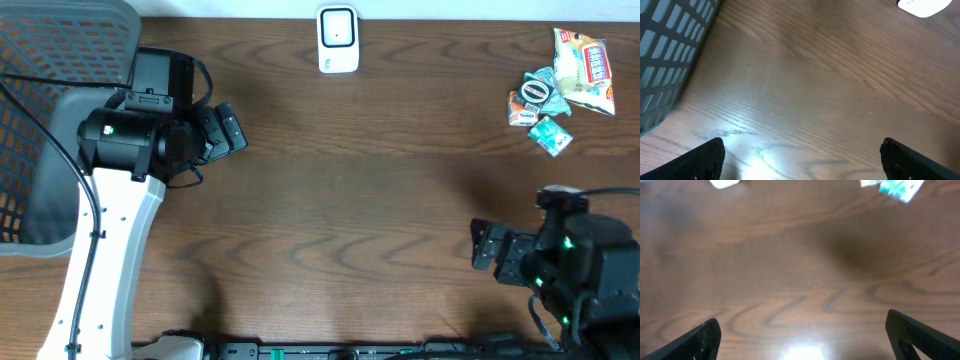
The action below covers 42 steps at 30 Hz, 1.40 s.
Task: Scan the item barcode
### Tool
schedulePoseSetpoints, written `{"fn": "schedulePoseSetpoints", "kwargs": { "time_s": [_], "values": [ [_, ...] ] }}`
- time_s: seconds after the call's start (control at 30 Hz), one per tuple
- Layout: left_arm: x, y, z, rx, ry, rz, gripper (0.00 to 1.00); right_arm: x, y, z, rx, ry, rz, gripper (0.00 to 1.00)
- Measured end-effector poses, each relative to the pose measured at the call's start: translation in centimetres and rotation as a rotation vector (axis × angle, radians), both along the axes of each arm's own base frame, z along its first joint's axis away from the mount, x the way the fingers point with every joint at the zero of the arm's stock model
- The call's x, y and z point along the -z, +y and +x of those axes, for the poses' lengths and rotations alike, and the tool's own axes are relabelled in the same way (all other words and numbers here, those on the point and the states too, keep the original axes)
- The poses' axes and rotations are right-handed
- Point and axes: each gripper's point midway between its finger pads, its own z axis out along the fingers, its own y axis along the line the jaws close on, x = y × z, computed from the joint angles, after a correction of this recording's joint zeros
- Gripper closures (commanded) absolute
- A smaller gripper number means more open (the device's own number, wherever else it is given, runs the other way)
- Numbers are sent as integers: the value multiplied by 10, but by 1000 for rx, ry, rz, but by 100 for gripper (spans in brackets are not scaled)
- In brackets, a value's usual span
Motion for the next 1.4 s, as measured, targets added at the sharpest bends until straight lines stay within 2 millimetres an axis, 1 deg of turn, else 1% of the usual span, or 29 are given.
{"fn": "schedulePoseSetpoints", "kwargs": {
  "time_s": [0.1,0.3,0.4,0.57,0.6,0.87,1.2,1.4],
  "values": [
    [0,0,0,0,0,0,3,-5,-3,-1,-8,-77,-22,1],
    [0,0,0,-1,0,0,2,0,-12,4,24,-248,-28,1],
    [0,0,0,0,-1,0,2,7,-12,9,2,-332,-49,1],
    [0,0,0,0,-1,0,2,29,2,15,-145,-442,-124,1],
    [0,0,0,-1,0,0,2,30,3,16,-155,-470,-134,1],
    [0,0,0,0,0,0,2,46,5,25,-175,-610,-172,1],
    [0,0,0,0,0,0,2,62,5,42,-167,-710,-184,1],
    [0,0,0,0,0,0,2,51,2,49,-139,-801,-199,1]
  ]
}}
